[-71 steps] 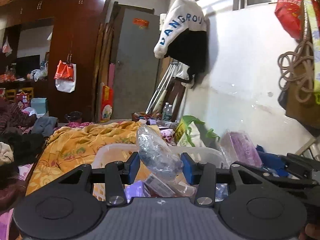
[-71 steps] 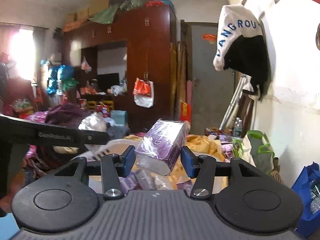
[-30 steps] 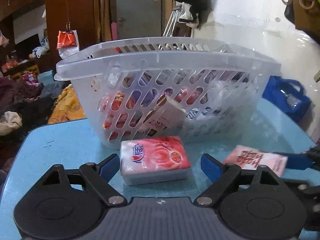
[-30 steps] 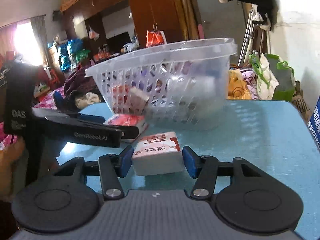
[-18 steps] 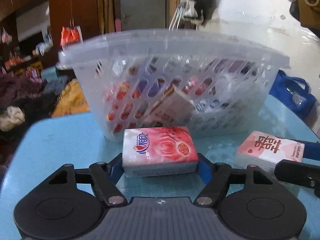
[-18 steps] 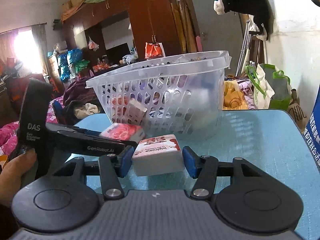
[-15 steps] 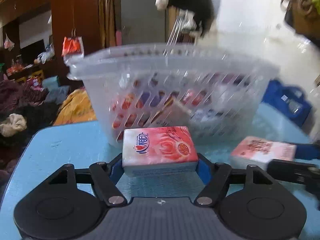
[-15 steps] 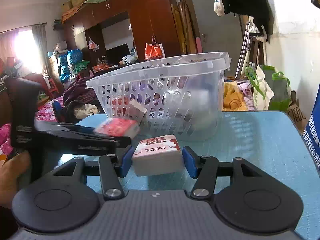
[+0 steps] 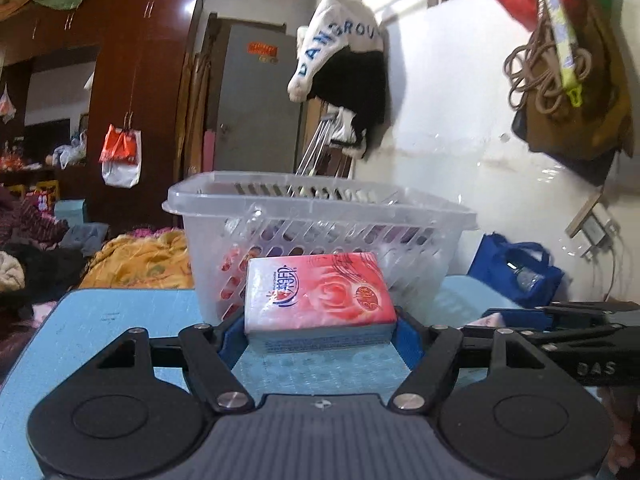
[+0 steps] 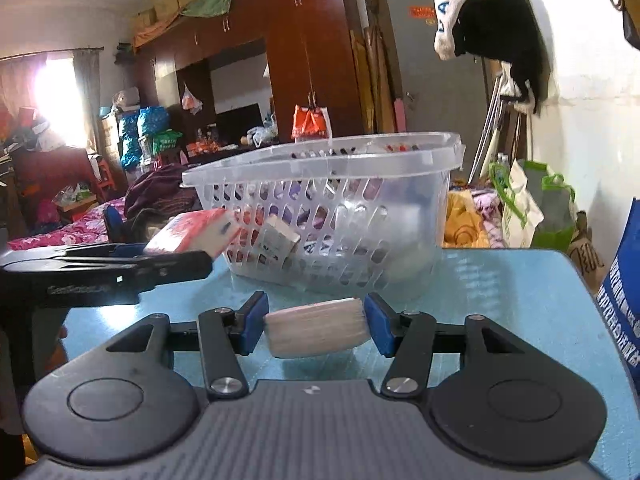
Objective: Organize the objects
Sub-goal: 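Grasp a pink tissue pack with the left tool while the right tool grasps a white-red box, then carry both items over the white basket and open both tools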
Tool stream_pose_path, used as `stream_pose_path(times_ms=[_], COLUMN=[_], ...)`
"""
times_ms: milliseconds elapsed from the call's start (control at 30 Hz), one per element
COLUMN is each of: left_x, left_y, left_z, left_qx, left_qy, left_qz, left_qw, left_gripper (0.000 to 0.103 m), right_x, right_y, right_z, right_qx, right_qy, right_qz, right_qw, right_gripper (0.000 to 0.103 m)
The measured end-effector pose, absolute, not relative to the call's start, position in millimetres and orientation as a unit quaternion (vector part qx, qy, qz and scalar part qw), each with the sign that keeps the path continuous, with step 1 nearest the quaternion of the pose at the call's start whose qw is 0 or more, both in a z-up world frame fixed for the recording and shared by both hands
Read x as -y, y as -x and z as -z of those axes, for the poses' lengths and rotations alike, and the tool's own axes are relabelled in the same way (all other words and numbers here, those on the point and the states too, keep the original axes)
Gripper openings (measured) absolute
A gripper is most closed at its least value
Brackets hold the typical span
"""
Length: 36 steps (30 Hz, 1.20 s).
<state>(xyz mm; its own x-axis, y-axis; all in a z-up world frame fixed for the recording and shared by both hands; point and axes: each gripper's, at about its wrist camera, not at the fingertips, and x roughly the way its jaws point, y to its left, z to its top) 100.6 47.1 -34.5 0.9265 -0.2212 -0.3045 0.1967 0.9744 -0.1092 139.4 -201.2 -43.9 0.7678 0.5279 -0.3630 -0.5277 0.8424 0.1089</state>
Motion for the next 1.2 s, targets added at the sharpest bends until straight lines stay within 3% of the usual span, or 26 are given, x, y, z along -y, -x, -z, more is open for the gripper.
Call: stream_pose_path(times_ms=[767,1033,1200], left_x=[-61.4,-62.3,-55.6], left_y=[-102.3,-100.3,-145.2], left_z=[30.7,-52.5,-100.2], left_qx=[-0.157,-0.099,-0.113], left_qy=[0.063,0.045,0.042], left_qz=[0.102,0.111,0.098], left_qw=[0.980,0.988,0.988], left_gripper=[0.076,0.076,0.076], right_x=[210.8,210.5,182.2], right_y=[-129.6,-123.2,-161.1], right_z=[19.1,-53.1,-87.1], right_qx=[-0.164,-0.085,-0.061], right_qy=[-0.023,-0.014,0.006], right_qz=[-0.291,-0.267,-0.241], right_qw=[0.942,0.960,0.969], right_gripper=[0.056,0.056,0.056])
